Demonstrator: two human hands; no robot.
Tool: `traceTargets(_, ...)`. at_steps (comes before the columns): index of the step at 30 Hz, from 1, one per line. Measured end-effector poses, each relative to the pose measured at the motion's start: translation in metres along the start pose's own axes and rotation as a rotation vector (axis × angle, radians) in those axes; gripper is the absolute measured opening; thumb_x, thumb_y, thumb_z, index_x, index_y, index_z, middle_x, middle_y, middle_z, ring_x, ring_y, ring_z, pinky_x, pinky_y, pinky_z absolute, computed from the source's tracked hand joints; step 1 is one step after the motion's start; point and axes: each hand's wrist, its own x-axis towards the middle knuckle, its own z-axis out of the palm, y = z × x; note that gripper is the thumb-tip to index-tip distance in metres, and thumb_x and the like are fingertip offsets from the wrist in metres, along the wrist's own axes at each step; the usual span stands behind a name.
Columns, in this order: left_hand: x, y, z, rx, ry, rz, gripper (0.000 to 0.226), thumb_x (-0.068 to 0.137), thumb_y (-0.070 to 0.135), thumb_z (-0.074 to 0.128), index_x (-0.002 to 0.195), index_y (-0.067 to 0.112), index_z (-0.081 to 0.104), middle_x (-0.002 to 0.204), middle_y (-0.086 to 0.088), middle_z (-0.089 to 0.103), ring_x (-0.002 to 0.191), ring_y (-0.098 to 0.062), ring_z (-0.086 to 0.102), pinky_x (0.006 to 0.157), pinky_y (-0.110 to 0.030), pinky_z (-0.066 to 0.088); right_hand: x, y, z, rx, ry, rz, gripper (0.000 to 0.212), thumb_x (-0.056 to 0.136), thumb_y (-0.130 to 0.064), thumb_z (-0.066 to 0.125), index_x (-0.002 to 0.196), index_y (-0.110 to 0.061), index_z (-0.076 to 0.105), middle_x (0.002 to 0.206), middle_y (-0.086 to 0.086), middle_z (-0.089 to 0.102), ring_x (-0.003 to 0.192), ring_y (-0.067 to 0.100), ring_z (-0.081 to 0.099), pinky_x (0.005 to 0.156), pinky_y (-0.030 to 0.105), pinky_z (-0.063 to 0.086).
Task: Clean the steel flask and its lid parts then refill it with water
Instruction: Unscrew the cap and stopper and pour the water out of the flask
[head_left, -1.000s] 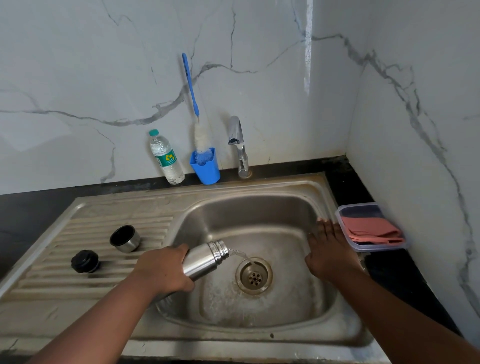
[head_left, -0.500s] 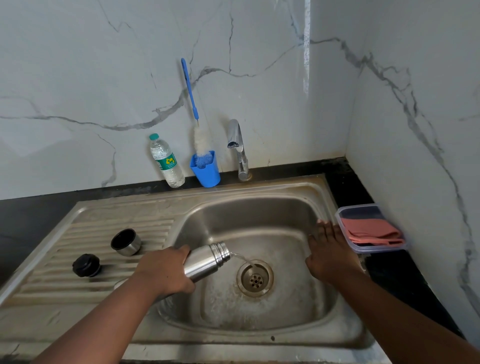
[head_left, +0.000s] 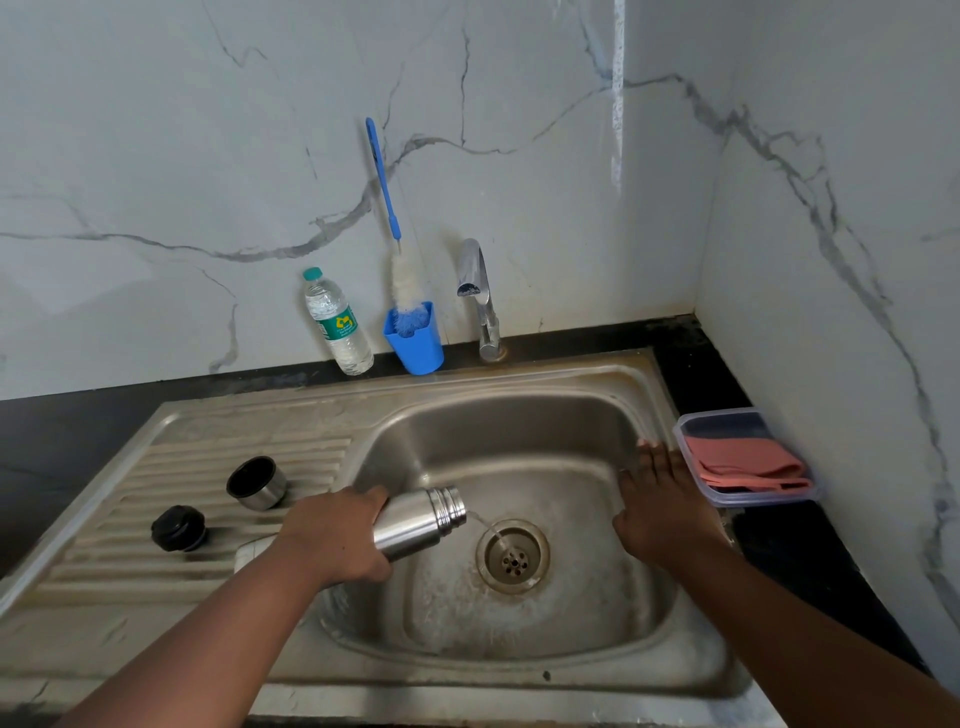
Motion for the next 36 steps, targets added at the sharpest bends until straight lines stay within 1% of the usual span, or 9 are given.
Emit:
traceTargets(6, 0.001, 0.006, -0.003, 0.017, -0.021, 0.016, 0.065, 0.062, 0.053, 0.066, 0.12, 0.034, 0.044, 0.107, 0.007, 0.057, 0.091, -0.017, 0.06, 0.066, -0.029, 0.04, 0.0, 0.0, -0.001, -0.001, -0.012, 0.005, 0.057, 0.061, -0.035, 0.043, 0.09, 0.002, 0.075, 0.114, 0.038, 0.06, 0.105, 0.053, 0.06, 0.102, 0.048, 0.024)
traceTargets(11, 0.003, 0.011, -0.005, 0.042, -0.033, 0.024, 0.062, 0.063, 0.05, 0.066, 0.119, 0.034, 0.045, 0.109, 0.004, 0.056, 0.095, -0.019, 0.058, 0.069, -0.03, 0.042, 0.0, 0.0, 0.001, 0.009, -0.013, -0.002, 0.062, 0.063, -0.037, 0.036, 0.091, 0.002, 0.075, 0.115, 0.038, 0.06, 0.106, 0.054, 0.059, 0.101, 0.051, 0.023)
traceTargets(15, 0.006, 0.015, -0.009, 0.074, -0.034, 0.035, 0.063, 0.066, 0.048, 0.067, 0.122, 0.034, 0.044, 0.113, 0.003, 0.056, 0.1, -0.02, 0.056, 0.069, -0.031, 0.04, 0.0, 0.001, -0.002, 0.005, -0.017, 0.01, 0.055, 0.06, -0.035, 0.046, 0.091, 0.001, 0.075, 0.114, 0.037, 0.061, 0.106, 0.053, 0.06, 0.101, 0.048, 0.024)
traceTargets(18, 0.009, 0.018, -0.013, 0.122, -0.053, 0.041, 0.064, 0.069, 0.045, 0.069, 0.126, 0.033, 0.042, 0.118, 0.002, 0.054, 0.104, -0.021, 0.054, 0.07, -0.032, 0.037, 0.0, 0.0, -0.002, 0.018, -0.014, 0.007, 0.06, 0.062, -0.036, 0.038, 0.09, 0.002, 0.075, 0.114, 0.038, 0.06, 0.105, 0.053, 0.06, 0.102, 0.049, 0.024)
traceTargets(20, 0.012, 0.021, -0.016, 0.151, -0.058, 0.04, 0.065, 0.071, 0.043, 0.069, 0.129, 0.033, 0.041, 0.122, 0.001, 0.052, 0.108, -0.022, 0.053, 0.074, -0.032, 0.038, -0.001, -0.001, -0.002, 0.026, -0.004, 0.007, 0.062, 0.061, -0.036, 0.035, 0.089, 0.003, 0.075, 0.114, 0.038, 0.06, 0.104, 0.054, 0.06, 0.102, 0.049, 0.024)
traceTargets(24, 0.015, 0.027, -0.016, 0.241, -0.051, 0.044, 0.067, 0.078, 0.038, 0.067, 0.137, 0.031, 0.036, 0.128, -0.004, 0.05, 0.114, -0.025, 0.05, 0.089, -0.036, 0.041, -0.001, -0.001, -0.001, 0.018, -0.001, 0.005, 0.061, 0.062, -0.034, 0.035, 0.089, 0.004, 0.074, 0.114, 0.039, 0.059, 0.104, 0.054, 0.059, 0.102, 0.05, 0.024)
traceTargets(27, 0.018, 0.03, -0.014, 0.307, -0.028, 0.053, 0.065, 0.081, 0.033, 0.065, 0.138, 0.03, 0.035, 0.13, -0.007, 0.048, 0.117, -0.028, 0.048, 0.097, -0.04, 0.039, -0.001, -0.001, 0.0, 0.023, -0.002, 0.005, 0.062, 0.062, -0.034, 0.035, 0.09, 0.004, 0.074, 0.115, 0.039, 0.059, 0.105, 0.054, 0.059, 0.102, 0.05, 0.024)
traceTargets(31, 0.019, 0.035, -0.013, 0.375, 0.015, 0.044, 0.059, 0.084, 0.028, 0.064, 0.136, 0.03, 0.036, 0.132, -0.009, 0.046, 0.121, -0.031, 0.044, 0.097, -0.043, 0.033, -0.001, -0.001, -0.002, 0.03, -0.004, 0.008, 0.059, 0.061, -0.034, 0.038, 0.089, 0.004, 0.074, 0.114, 0.038, 0.06, 0.105, 0.053, 0.06, 0.101, 0.05, 0.024)
traceTargets(36, 0.02, 0.039, -0.013, 0.42, 0.084, 0.048, 0.056, 0.085, 0.018, 0.062, 0.135, 0.028, 0.038, 0.131, -0.01, 0.043, 0.122, -0.033, 0.041, 0.1, -0.046, 0.031, -0.001, 0.0, -0.001, 0.029, -0.01, 0.005, 0.061, 0.062, -0.034, 0.035, 0.09, 0.003, 0.074, 0.114, 0.038, 0.06, 0.105, 0.053, 0.06, 0.1, 0.051, 0.024)
